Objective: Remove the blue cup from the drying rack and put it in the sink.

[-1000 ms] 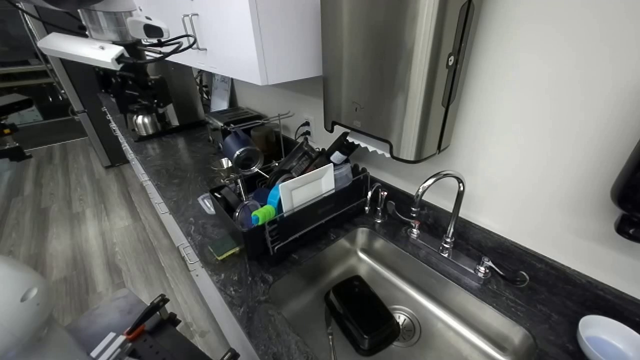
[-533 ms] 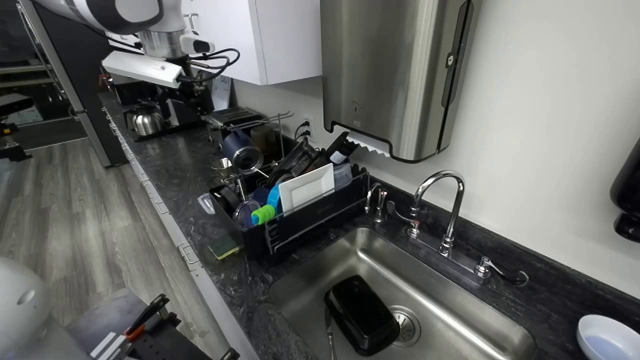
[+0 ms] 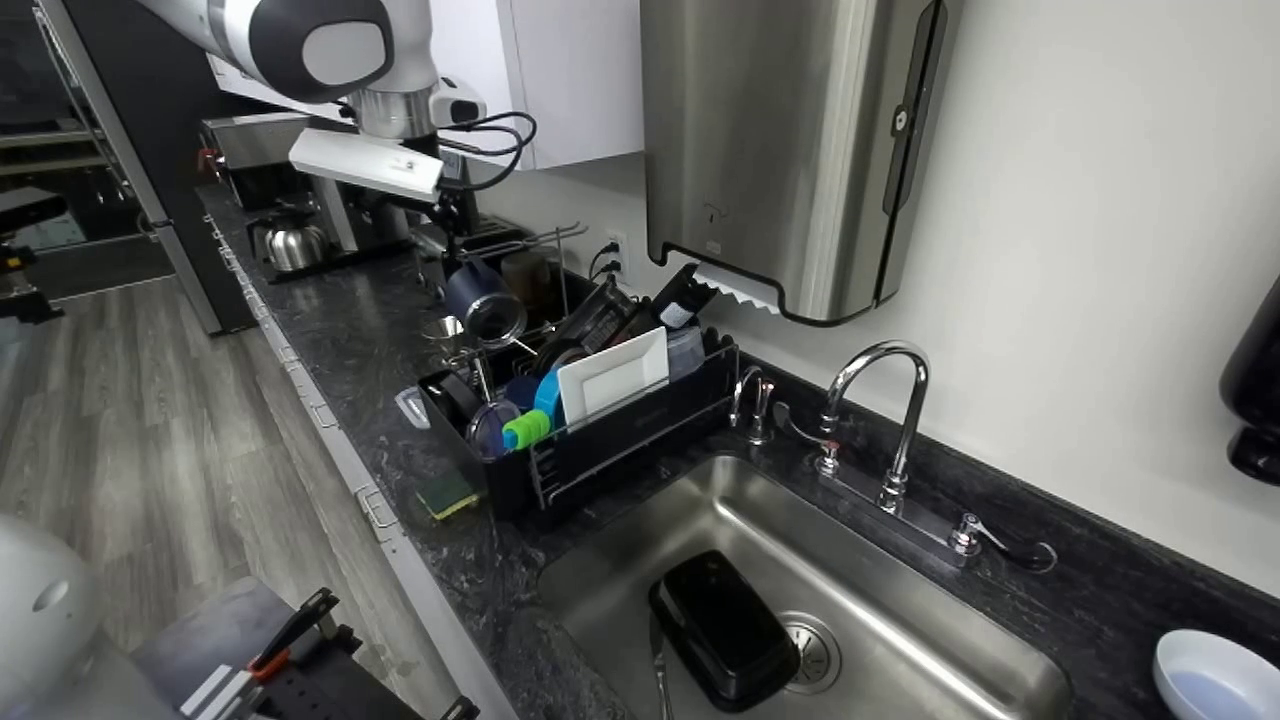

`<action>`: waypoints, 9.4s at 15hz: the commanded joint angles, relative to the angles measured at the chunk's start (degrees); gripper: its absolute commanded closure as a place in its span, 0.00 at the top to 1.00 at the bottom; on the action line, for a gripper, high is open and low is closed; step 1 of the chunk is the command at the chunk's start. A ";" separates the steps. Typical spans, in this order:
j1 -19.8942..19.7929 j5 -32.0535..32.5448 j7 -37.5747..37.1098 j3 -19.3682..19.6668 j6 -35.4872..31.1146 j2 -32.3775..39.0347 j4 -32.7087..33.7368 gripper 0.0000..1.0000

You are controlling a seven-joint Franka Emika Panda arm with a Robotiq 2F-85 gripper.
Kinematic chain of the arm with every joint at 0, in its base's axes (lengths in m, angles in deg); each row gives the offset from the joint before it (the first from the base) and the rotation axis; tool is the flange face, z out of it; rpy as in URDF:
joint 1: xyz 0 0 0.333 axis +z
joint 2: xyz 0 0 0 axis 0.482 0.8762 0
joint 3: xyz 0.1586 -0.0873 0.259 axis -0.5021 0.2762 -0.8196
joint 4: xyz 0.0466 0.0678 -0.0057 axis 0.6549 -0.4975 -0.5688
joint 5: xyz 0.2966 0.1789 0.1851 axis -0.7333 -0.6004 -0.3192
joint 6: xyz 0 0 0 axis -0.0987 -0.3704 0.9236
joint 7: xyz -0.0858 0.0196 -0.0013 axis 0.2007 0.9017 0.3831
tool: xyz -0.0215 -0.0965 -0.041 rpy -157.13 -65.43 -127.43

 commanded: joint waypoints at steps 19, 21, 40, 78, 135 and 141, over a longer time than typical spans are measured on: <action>-3.28 -10.01 19.82 4.71 6.72 0.91 2.20 1.00; -3.04 -12.67 22.66 6.15 7.92 1.42 2.14 1.00; -9.91 -46.76 68.17 6.16 4.35 3.27 -8.61 1.00; -16.28 -45.93 82.20 5.34 14.66 11.65 -4.19 1.00; -17.27 -44.44 86.80 1.32 9.65 6.56 -7.76 0.04; -18.23 -35.89 83.64 2.07 4.02 5.21 -8.11 0.04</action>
